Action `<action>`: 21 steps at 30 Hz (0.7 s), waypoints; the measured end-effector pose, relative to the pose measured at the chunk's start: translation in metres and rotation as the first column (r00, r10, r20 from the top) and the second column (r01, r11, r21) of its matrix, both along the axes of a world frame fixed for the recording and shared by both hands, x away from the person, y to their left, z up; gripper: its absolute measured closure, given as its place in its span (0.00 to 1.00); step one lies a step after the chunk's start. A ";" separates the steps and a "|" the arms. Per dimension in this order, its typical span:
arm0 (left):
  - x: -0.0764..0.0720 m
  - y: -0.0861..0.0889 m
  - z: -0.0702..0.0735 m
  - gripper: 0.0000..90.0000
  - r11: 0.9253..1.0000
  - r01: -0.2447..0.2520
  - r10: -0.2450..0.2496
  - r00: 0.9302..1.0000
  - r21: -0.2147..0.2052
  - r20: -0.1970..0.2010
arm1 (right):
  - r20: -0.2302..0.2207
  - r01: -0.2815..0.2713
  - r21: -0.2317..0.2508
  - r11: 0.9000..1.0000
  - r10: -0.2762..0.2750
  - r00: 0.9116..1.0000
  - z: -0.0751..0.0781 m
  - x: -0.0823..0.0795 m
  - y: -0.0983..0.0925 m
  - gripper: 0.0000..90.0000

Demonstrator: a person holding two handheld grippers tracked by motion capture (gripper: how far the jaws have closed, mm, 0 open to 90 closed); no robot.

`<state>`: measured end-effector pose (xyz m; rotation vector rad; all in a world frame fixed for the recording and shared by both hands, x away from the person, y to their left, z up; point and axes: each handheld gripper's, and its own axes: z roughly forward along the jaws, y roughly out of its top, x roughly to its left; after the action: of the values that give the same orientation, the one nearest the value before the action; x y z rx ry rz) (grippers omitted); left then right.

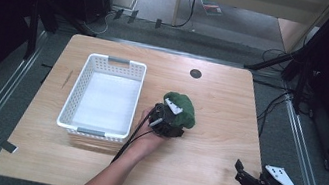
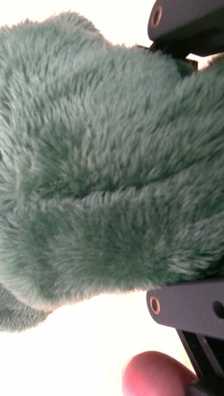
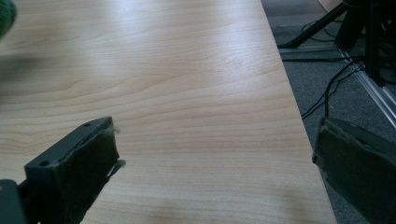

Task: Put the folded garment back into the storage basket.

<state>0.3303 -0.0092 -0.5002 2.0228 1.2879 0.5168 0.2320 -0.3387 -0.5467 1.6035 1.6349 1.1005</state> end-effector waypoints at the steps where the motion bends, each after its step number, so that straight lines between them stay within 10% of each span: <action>1: -0.001 0.002 0.003 0.37 1.000 0.003 -0.003 1.000 -0.009 0.005 | 0.000 0.000 0.000 1.000 0.000 1.000 0.000 0.000 0.000 0.00; 21: -0.012 0.052 0.048 0.36 0.996 -0.051 0.055 0.996 -0.070 0.069 | -0.003 0.002 -0.001 1.000 -0.002 1.000 0.000 0.000 0.000 0.00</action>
<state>0.3182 0.0424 -0.4522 1.9023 1.3021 0.5568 0.2322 -0.3386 -0.5467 1.6069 1.6348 1.0967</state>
